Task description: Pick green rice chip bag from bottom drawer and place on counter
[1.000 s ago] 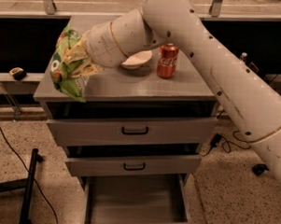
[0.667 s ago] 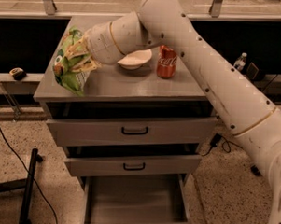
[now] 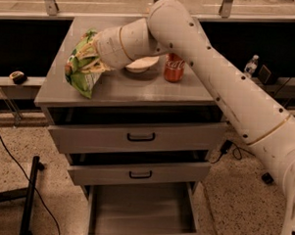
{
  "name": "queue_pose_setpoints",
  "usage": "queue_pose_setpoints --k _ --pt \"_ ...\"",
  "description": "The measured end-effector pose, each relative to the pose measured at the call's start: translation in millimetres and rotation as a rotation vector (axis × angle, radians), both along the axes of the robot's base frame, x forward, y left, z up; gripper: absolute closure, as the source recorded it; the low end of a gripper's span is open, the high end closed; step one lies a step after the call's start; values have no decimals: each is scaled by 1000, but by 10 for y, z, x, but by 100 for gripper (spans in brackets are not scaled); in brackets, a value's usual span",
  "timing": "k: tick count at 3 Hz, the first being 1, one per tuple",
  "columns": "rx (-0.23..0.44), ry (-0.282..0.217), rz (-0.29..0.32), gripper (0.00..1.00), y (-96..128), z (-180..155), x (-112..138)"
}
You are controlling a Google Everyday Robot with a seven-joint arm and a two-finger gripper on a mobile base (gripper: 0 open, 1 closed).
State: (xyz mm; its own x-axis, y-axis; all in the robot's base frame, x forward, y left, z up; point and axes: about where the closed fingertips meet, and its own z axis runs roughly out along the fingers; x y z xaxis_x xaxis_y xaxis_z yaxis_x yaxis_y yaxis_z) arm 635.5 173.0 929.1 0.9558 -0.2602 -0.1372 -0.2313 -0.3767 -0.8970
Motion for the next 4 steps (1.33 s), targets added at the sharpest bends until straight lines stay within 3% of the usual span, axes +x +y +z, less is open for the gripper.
queue_pose_setpoints --k 2,3,4 --pt "3 -2 -6 13 -6 -5 7" --pt "-12 -8 -11 0 -15 53 14" --pt "-68 -51 -54 0 -197 364 66"
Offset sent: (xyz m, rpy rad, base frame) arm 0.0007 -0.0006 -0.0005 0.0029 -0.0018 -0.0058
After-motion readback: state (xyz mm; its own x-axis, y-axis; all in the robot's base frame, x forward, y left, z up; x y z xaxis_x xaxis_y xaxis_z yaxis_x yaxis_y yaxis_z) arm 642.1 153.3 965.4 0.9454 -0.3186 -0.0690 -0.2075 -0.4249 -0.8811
